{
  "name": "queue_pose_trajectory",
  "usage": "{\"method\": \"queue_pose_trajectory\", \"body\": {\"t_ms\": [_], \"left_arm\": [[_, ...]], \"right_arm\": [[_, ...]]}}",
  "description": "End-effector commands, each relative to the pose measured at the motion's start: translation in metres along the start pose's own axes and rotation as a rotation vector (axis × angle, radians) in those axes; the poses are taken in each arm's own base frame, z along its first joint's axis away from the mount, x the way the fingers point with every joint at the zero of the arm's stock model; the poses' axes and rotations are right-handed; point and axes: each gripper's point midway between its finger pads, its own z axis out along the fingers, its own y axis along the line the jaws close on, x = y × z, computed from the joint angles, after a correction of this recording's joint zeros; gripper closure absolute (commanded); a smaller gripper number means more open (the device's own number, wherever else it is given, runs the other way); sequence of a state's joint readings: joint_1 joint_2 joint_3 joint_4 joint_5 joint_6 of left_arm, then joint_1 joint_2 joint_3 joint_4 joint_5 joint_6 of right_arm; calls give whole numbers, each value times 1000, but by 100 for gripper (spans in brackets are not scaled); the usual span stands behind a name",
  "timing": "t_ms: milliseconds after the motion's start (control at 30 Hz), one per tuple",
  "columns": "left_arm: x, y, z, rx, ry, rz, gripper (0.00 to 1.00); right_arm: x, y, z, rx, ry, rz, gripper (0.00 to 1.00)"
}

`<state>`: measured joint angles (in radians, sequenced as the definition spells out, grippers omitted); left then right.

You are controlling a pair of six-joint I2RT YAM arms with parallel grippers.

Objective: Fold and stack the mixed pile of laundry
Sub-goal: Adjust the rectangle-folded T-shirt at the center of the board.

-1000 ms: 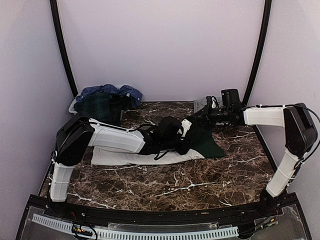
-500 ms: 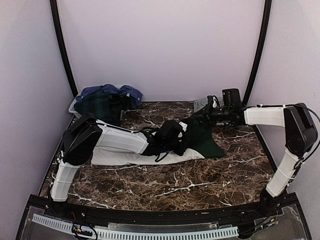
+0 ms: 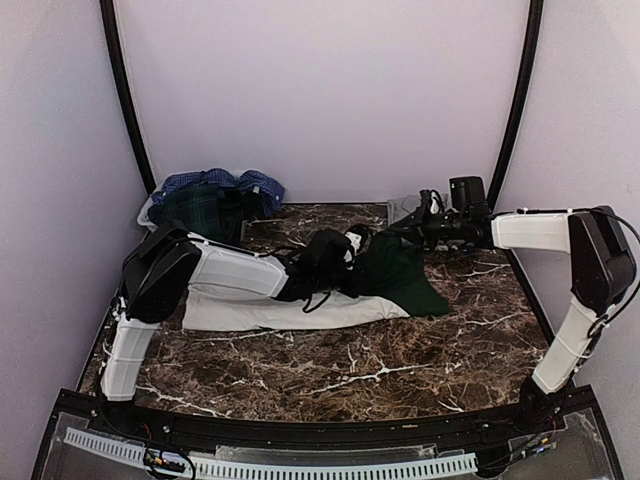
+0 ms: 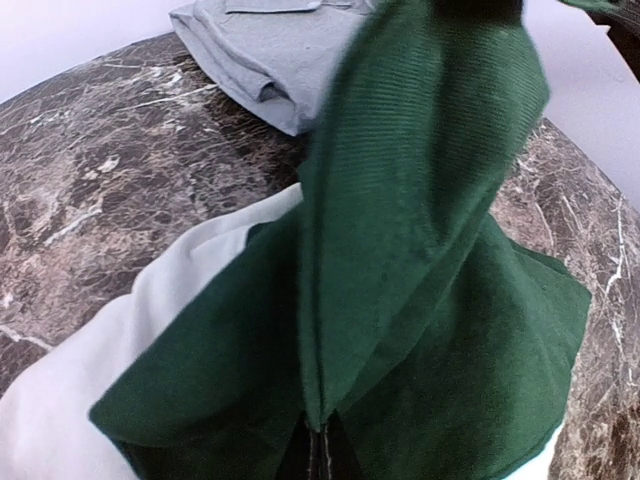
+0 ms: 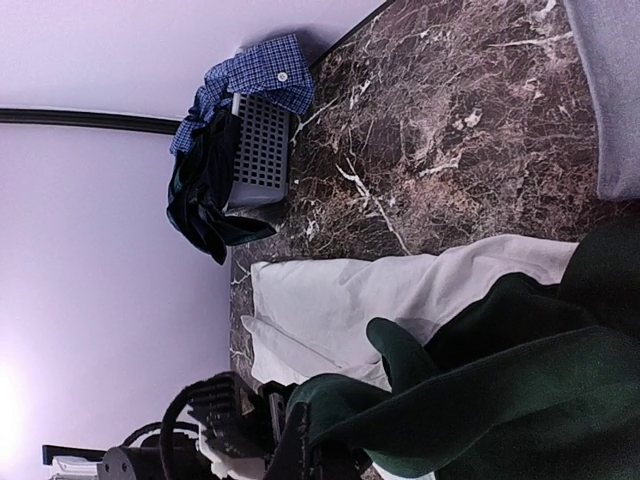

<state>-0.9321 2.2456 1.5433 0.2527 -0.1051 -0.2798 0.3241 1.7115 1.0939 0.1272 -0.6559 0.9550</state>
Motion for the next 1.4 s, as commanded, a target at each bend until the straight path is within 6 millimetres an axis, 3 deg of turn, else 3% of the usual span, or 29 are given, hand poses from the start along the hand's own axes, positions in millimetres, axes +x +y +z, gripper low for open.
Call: {"method": "queue_pose_trajectory", "body": {"t_ms": [0,167,367,567,733,800,867,1067,1200,1367], "left_arm": [[-43,27,-25,-38,-55,6,100],[-63,65,-28,-62,-68,-3,100],[-71,86,-17,-50,-60,38,100],[-76,99,-4,-84,-61,118,100],[-80,99,-11,-94,-41,198,100],[-76,99,-17,-94,-25,216,100],[-58,98,-22,-78,19,227,100],[-24,86,-36,0,89,273,100],[-1,89,-37,-30,139,330,100],[9,96,-45,-77,173,373,100]], "right_arm": [[-16,9,0,-37,-23,-38,100],[-27,1,9,-34,-25,-36,100],[-38,-11,24,-37,-17,-24,100],[-41,-16,33,-60,6,-8,100],[-29,-10,18,-57,15,-12,100],[-20,-11,10,-44,20,-9,100],[-9,-14,3,-32,29,-1,100],[27,-52,2,35,93,55,100],[49,-64,4,59,134,69,100],[71,-81,4,116,169,89,100]]}}
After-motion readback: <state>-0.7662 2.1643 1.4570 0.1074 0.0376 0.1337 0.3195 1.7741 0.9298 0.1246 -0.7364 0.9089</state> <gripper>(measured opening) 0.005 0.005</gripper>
